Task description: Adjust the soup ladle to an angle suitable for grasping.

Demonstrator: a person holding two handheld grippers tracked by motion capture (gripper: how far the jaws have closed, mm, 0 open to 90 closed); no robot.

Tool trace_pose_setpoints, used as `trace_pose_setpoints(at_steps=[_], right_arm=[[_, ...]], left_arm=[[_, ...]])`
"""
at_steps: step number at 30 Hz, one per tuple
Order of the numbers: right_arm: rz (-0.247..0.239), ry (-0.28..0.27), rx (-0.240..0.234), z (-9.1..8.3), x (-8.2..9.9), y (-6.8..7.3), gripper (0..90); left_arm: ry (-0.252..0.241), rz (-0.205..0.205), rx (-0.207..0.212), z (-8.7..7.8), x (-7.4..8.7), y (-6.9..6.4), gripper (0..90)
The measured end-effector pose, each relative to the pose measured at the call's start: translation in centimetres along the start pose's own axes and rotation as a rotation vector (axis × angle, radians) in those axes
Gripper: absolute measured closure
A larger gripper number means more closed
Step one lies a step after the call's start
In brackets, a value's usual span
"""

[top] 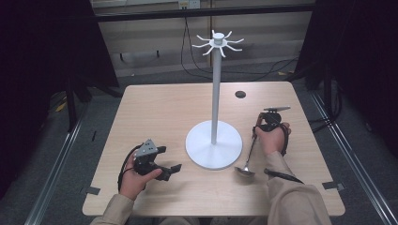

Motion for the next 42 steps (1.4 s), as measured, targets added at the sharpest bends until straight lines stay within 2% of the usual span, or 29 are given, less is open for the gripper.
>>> trace_pose_setpoints(at_steps=[9,11,13,20,23,26,28,30,33,35,39,42], right_arm=[[0.022,0.064,0.065,1.5,-0.4,1.2,57.1],[0.023,0.061,0.088,1.7,-0.5,1.3,57.1],[0.015,0.065,0.114,1.8,-0.5,1.4,64.4],[-0.008,0.079,0.176,1.9,-0.6,2.1,68.2],[-0.002,0.090,0.184,1.8,-0.6,2.0,73.5],[-0.042,0.106,0.187,1.7,-0.6,1.9,74.1],[-0.042,0.112,0.175,1.5,-0.5,1.8,74.2],[-0.064,0.114,0.168,1.5,-0.4,1.7,74.2],[-0.097,0.107,0.116,1.4,-0.2,1.5,74.3],[-0.102,0.090,0.073,1.2,-0.1,1.4,74.3],[-0.109,0.020,-0.003,0.2,0.2,1.2,74.4],[-0.117,-0.046,-0.056,-1.3,0.0,0.9,74.4]], left_arm=[[0.002,0.001,-0.004,-0.3,0.3,0.2,1.3],[0.005,-0.003,-0.014,-0.4,0.4,0.3,1.3],[0.008,0.005,-0.015,-0.5,0.5,0.5,1.3],[0.004,0.004,-0.022,-0.8,0.5,0.5,1.4],[-0.001,0.001,-0.029,-1.0,0.4,0.6,1.5],[-0.006,-0.001,-0.027,-0.9,0.4,0.5,1.5],[0.002,0.015,-0.027,-0.9,0.3,0.4,1.5],[-0.002,0.009,-0.024,-0.8,0.3,0.3,1.5],[-0.005,0.013,-0.021,-0.7,0.2,0.3,1.5],[0.001,0.014,-0.028,-0.8,0.1,0.2,1.5],[-0.005,0.023,-0.025,-0.7,0.0,0.0,1.6],[-0.004,0.020,-0.027,-0.6,0.0,-0.1,1.6]])
Point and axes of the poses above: each handheld gripper's, and its own axes: z roughly forward along the jaws, x roughly out of its underside, y roughly to its left, the point moved 1 cm from there along z, roughly forward along the jaws, and after that the axes turned 2 degrees about -z, right-handed, at the moved point
